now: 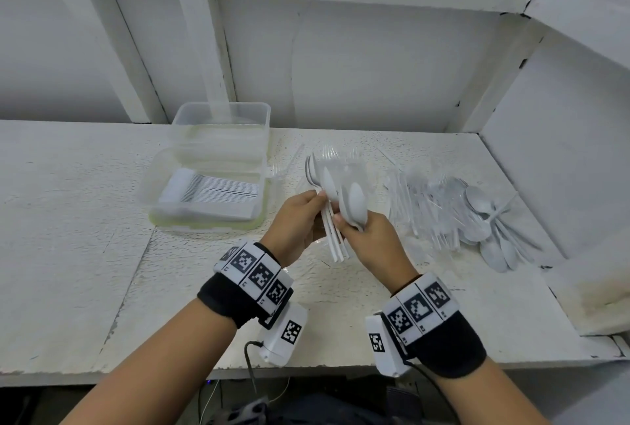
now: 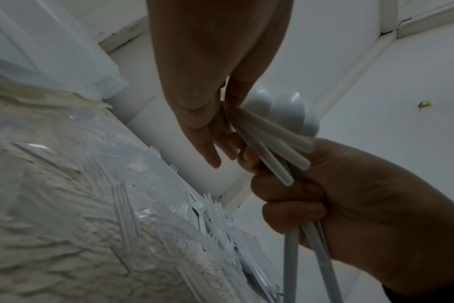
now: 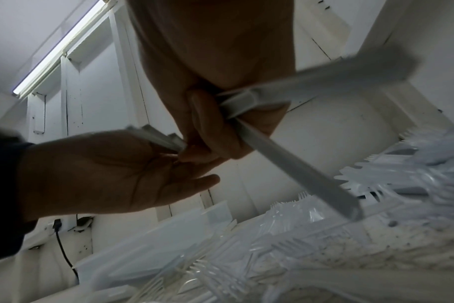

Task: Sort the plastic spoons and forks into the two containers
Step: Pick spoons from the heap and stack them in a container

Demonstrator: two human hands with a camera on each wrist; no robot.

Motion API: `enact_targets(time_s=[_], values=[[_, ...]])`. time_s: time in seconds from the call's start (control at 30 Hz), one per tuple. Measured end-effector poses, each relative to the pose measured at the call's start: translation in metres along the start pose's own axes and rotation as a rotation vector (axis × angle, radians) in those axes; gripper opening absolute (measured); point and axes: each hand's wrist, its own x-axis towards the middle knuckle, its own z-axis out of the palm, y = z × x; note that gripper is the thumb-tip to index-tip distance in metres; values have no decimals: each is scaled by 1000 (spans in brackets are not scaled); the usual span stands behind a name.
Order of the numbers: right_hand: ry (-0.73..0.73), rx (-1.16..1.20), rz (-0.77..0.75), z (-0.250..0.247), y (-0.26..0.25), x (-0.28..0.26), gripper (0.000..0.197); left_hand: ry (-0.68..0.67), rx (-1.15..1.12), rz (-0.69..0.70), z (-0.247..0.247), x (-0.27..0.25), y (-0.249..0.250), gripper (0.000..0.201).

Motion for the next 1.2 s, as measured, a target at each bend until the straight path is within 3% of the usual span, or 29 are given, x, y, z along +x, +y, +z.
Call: enact_targets(time_s=[0.17, 0.43, 0.53, 0.73, 0.87, 1.07, 1.17, 1.2], values=[[-52, -57, -5, -8, -2, -1, 20, -9, 12, 14, -4, 0, -2, 24], [56, 125, -43, -6, -3, 3, 11, 81, 33, 7, -3, -2, -2, 20], [140, 189, -29, -1, -3, 6, 17, 97, 18, 13, 2, -5, -3, 21], [295, 96, -119, 12, -10, 7, 25, 65, 5, 16, 9, -9, -8, 22], [236, 38, -132, 16, -16, 2, 32, 52, 10, 19, 8, -11, -9, 24], [46, -11, -62, 9, -17, 3, 25, 47, 79, 6, -2, -13, -11, 25], [92, 14, -49, 4, -16, 6, 10, 79, 100, -10, -3, -14, -10, 22], [105, 43, -56, 3, -16, 7, 15, 85, 87, -15, -3, -13, -10, 22]])
